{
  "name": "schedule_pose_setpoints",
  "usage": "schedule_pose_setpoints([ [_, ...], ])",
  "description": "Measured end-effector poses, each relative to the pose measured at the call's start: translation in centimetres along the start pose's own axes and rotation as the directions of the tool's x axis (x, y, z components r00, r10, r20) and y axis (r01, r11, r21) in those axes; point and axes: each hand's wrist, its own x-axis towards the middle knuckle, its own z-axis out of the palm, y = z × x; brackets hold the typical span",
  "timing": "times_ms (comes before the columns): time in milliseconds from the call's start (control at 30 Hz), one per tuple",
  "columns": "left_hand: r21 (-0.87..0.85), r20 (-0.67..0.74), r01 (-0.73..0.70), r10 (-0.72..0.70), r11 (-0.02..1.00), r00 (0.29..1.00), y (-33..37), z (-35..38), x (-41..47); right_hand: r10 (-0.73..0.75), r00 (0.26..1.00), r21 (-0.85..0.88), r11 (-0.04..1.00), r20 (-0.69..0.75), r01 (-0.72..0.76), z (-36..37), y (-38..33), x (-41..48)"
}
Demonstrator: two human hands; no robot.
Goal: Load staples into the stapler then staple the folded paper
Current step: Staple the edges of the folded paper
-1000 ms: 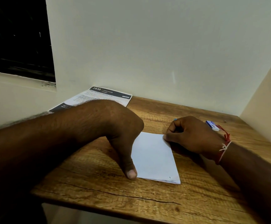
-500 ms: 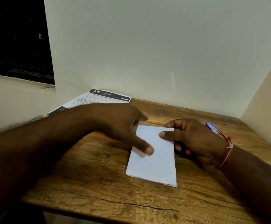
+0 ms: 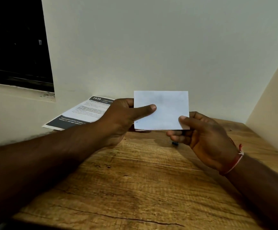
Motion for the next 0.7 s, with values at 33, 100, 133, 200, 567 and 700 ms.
schedule_pose_setpoints([
  [33,0.045,-0.002,-0.028,0.028,0.999,1.0,0.1,0.0,0.0,-0.01,1.0,-0.047,0.999,0.002,0.01,-0.1,0.1,0.0],
  [100,0.19,0.002,-0.083,0.084,0.978,0.996,0.3,-0.1,0.0,-0.072,0.997,-0.175,0.982,-0.025,0.066,-0.6,0.1,0.1],
  [133,0.276,0.012,-0.11,0.111,0.955,0.994,0.4,-0.4,0.0,-0.114,0.992,-0.231,0.968,-0.044,0.101,-0.8,0.2,0.2],
  [200,0.371,0.026,-0.154,0.156,0.916,0.987,0.3,-0.9,0.3,-0.187,0.979,-0.317,0.936,-0.076,0.154,-1.5,0.2,0.7],
  [567,0.227,-0.03,-0.155,0.166,0.961,0.986,-1.0,-2.1,2.2,-0.29,0.952,-0.47,0.856,-0.096,0.214,-4.3,0.9,2.6],
  [700,0.215,-0.087,-0.153,0.175,0.965,0.981,-0.8,-2.4,2.3,-0.175,0.979,-0.877,0.45,0.101,0.17,-6.5,1.1,3.2],
])
